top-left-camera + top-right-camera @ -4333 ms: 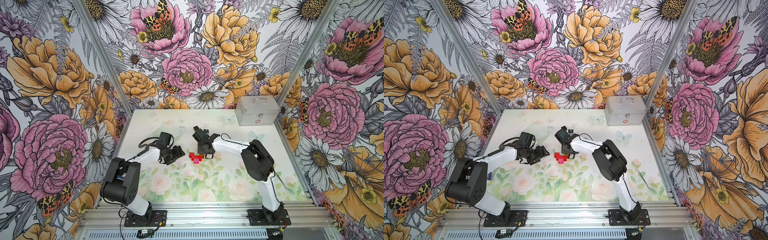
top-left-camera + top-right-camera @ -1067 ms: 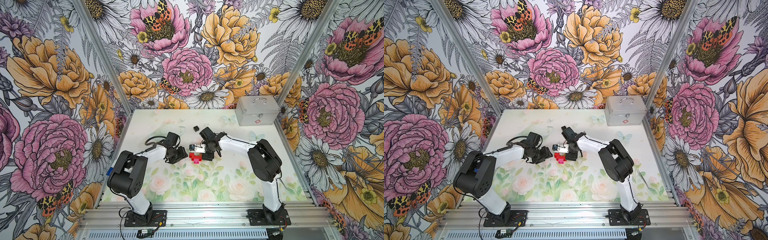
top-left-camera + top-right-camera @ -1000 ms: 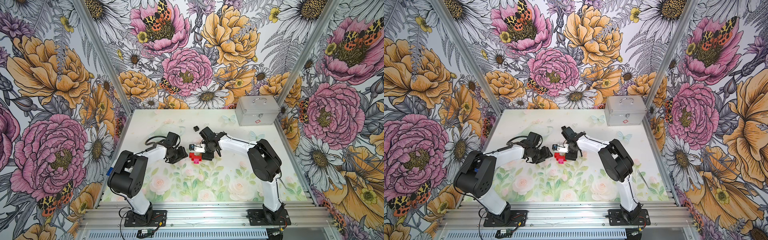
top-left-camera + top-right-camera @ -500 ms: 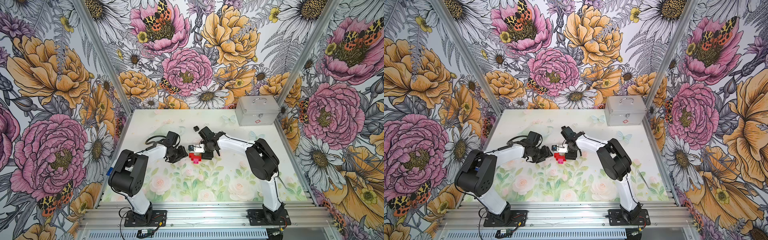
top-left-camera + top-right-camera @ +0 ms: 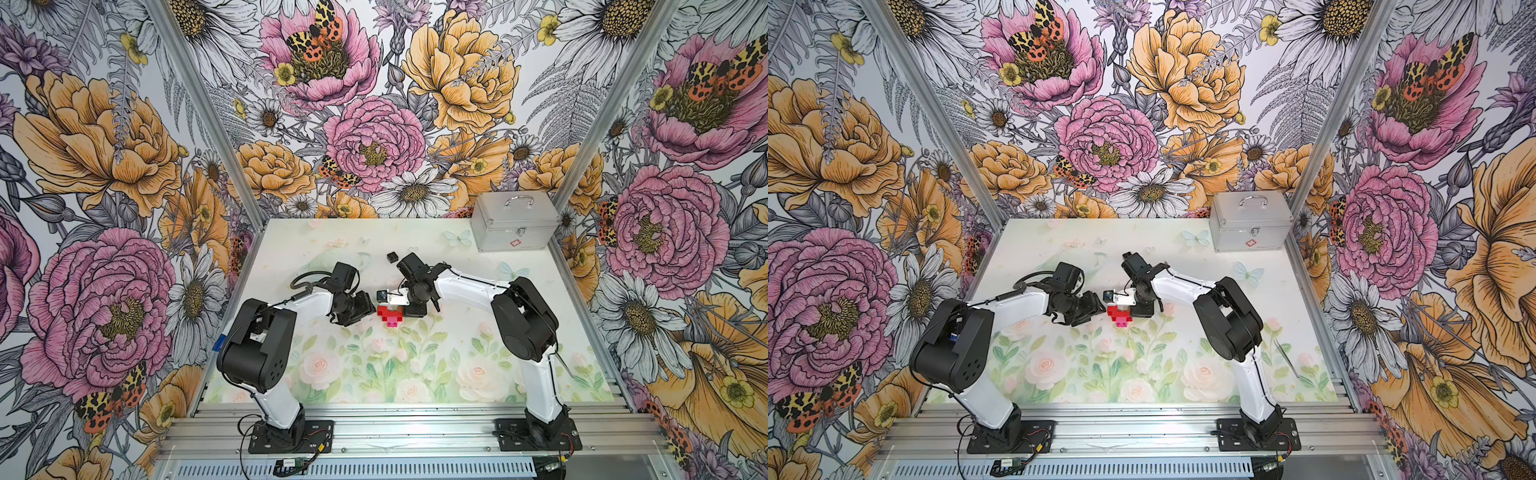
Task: Assemble the letter v with lego
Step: Assemble the lego brick with the lego brick.
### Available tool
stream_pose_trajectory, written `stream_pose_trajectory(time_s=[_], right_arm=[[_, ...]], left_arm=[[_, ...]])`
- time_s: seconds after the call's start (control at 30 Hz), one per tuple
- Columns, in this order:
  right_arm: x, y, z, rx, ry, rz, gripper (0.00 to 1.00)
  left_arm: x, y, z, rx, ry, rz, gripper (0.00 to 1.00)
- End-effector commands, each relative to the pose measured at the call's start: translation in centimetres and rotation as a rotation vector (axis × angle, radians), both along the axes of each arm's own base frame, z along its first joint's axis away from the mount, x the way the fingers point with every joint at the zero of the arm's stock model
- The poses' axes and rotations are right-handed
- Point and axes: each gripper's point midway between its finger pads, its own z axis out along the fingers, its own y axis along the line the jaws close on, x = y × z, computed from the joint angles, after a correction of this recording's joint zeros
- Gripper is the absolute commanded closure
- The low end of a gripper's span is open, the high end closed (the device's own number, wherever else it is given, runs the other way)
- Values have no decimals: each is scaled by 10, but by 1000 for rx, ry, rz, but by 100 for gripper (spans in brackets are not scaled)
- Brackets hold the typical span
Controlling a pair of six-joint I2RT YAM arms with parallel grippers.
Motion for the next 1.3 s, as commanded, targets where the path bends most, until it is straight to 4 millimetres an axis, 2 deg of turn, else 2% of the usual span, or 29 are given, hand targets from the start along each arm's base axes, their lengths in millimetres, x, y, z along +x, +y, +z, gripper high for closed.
stream_pose_trajectory(time_s=[0.0, 0.3, 0.77, 1.0, 1.07, 1.13, 1.27], right_arm=[[-3, 8, 2, 20, 21, 10, 41], [-7, 8, 0, 14, 46, 6, 42], [-4, 5, -8, -10, 53, -31, 49], [-11, 6, -9, -2, 88, -15, 49], [-14, 7, -9, -5, 98, -10, 50], [-16, 7, -10, -7, 105, -8, 57], [-18, 7, -11, -12, 111, -7, 58]], left_arm=[[-13, 15, -30, 75, 79, -4, 38], [-11, 15, -32, 77, 82, -4, 38], [-13, 16, -32, 81, 83, -3, 38], [-12, 16, -32, 83, 80, -5, 38], [-11, 16, -33, 83, 79, -6, 38], [-9, 16, -32, 82, 78, -5, 38], [-5, 14, -31, 75, 73, -7, 38]])
